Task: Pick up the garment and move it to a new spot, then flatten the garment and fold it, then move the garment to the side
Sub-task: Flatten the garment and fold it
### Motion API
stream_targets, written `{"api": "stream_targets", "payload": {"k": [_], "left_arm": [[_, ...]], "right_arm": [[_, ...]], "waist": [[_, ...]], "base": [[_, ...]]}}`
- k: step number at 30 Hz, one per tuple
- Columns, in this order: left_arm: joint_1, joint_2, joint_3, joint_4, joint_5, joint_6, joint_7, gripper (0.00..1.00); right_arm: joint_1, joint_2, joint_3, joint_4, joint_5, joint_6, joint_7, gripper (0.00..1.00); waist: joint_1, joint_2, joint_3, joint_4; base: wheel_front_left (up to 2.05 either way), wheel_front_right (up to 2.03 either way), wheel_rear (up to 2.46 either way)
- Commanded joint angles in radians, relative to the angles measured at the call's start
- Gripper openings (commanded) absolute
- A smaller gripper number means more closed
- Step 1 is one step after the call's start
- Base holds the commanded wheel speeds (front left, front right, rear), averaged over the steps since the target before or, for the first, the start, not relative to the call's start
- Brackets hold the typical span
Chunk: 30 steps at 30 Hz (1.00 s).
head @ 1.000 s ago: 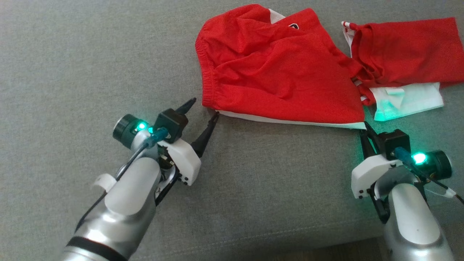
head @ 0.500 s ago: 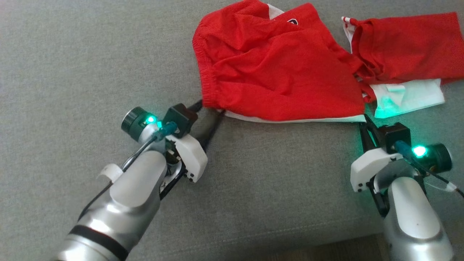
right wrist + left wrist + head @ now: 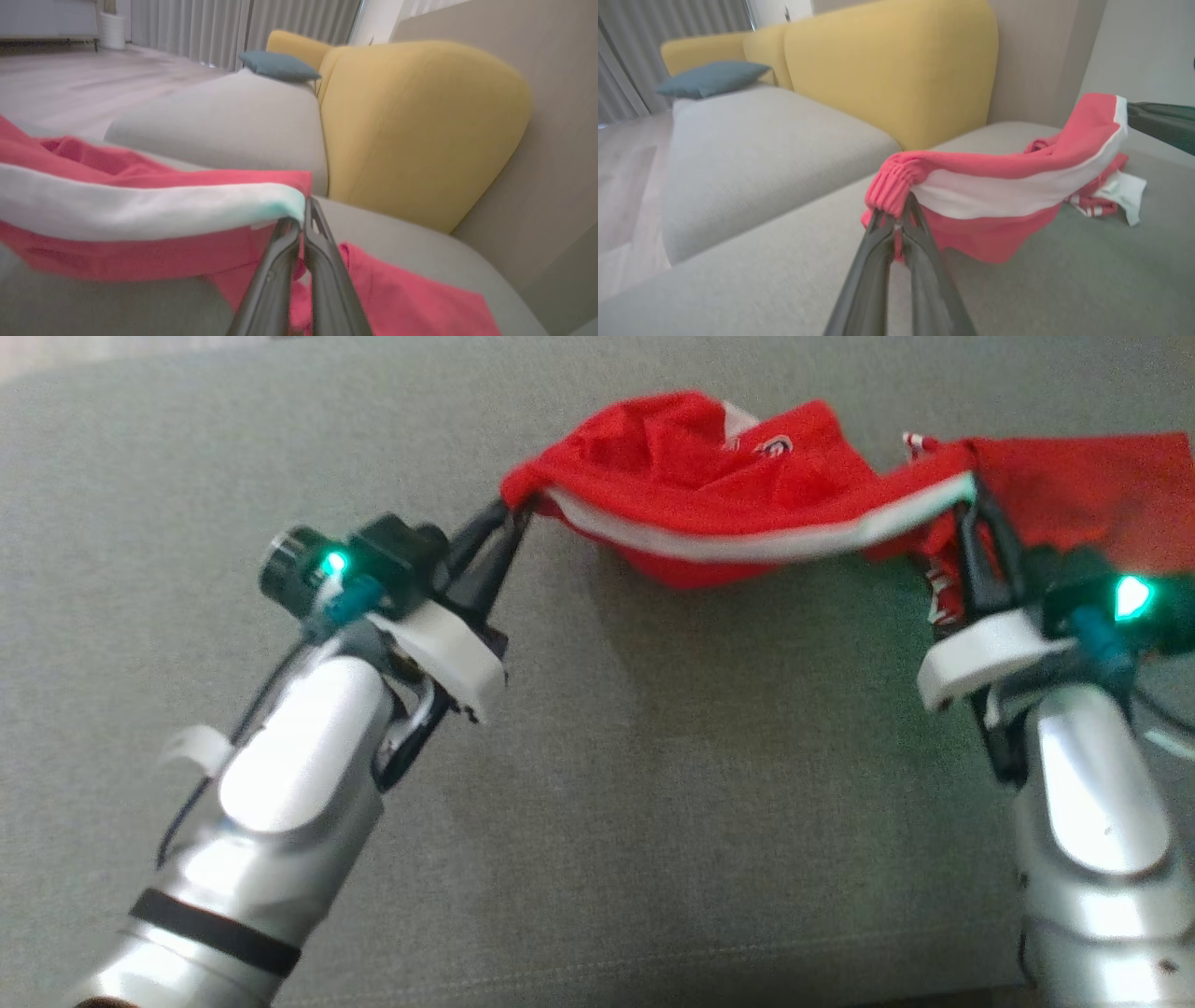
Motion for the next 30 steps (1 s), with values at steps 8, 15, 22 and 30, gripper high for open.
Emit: {"api": "stream_targets", "payload": {"k": [8, 15, 22, 30], "left_arm": [[-0.003, 0.076, 0.156, -0.233, -0.024, 0.044, -0.012, 0.0], [0.135, 0.149, 0.168, -0.433, -0.056, 0.081, 0.081, 0.0], [0.231, 0.235, 0.215, -0.701, -0.085, 0.148, 0.212, 0.0], [0.054, 0.253, 0.253, -0.687, -0.111, 0.127, 0.313, 0.0]], "right_arm": [[-0.105, -0.069, 0.119, -0.174, 0.092, 0.006, 0.024, 0.0], [0.034, -0.108, 0.156, -0.341, 0.183, 0.006, 0.147, 0.0], [0.153, -0.134, 0.158, -0.578, 0.246, 0.006, 0.309, 0.0], [-0.054, -0.222, 0.215, -0.596, 0.307, 0.006, 0.435, 0.0]], "waist": [[0.0, 0.0, -0.152, 0.045], [0.0, 0.0, -0.228, 0.06], [0.0, 0.0, -0.22, 0.085], [0.0, 0.0, -0.098, 0.108]], "base": [[0.0, 0.0, 0.0], [0.0, 0.0, 0.0], [0.0, 0.0, 0.0], [0.0, 0.0, 0.0]]}}
